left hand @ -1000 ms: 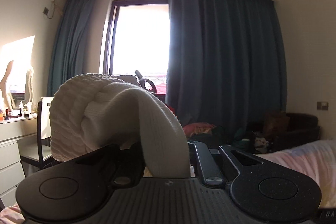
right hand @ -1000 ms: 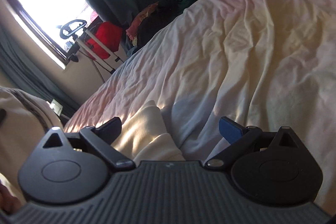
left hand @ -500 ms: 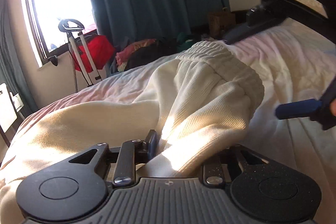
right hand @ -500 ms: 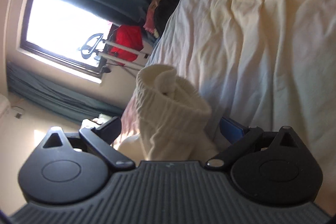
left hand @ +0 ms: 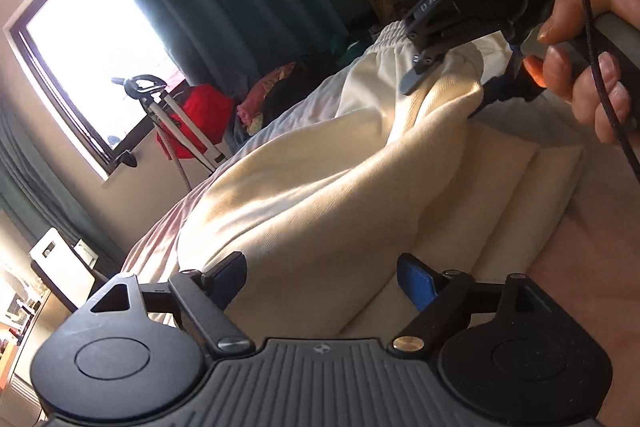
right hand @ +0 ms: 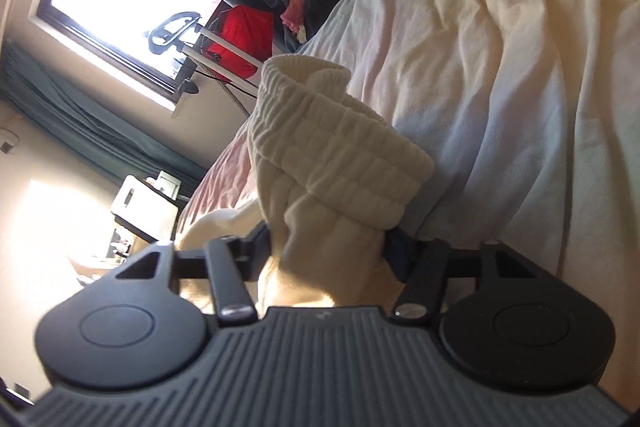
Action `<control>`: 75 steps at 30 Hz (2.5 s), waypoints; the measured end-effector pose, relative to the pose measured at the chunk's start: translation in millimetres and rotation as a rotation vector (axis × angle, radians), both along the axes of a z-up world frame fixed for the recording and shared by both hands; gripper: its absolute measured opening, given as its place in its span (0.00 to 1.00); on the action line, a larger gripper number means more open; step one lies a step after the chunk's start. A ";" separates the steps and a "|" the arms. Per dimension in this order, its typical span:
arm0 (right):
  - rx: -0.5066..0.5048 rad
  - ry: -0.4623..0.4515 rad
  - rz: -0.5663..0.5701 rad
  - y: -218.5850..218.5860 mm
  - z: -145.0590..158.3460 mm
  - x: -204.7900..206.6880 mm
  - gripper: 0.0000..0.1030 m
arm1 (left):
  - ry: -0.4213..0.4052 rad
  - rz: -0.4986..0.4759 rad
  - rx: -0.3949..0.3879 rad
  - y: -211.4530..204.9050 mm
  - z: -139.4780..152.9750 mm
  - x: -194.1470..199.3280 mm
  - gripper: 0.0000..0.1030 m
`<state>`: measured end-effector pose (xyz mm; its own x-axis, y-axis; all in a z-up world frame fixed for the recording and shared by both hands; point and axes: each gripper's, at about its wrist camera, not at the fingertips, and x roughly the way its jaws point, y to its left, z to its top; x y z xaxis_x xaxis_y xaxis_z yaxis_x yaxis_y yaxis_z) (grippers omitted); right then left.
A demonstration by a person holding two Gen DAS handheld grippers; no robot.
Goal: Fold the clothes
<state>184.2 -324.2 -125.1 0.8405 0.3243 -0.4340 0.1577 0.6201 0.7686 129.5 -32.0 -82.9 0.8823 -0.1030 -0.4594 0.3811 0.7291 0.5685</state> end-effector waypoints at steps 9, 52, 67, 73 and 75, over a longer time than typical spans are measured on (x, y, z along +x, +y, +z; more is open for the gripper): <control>0.128 -0.327 0.018 -5.7 57.8 -31.6 0.22 | -0.100 0.058 0.000 -3.4 -11.8 -8.0 0.87; 0.159 -0.022 -0.067 2.0 -20.9 -17.3 0.69 | -0.179 0.522 -0.260 75.3 10.6 -32.1 0.93; -0.056 -0.304 0.001 5.4 35.5 -7.8 0.30 | -0.164 0.521 -0.307 80.5 10.8 -35.2 0.95; -0.002 0.001 -0.049 -5.5 -7.6 -20.9 0.35 | -0.127 0.534 -0.353 85.8 12.5 -36.8 0.95; -0.026 0.046 -0.039 -3.0 -10.8 -24.0 0.41 | -0.124 0.541 -0.349 86.2 12.5 -37.7 0.95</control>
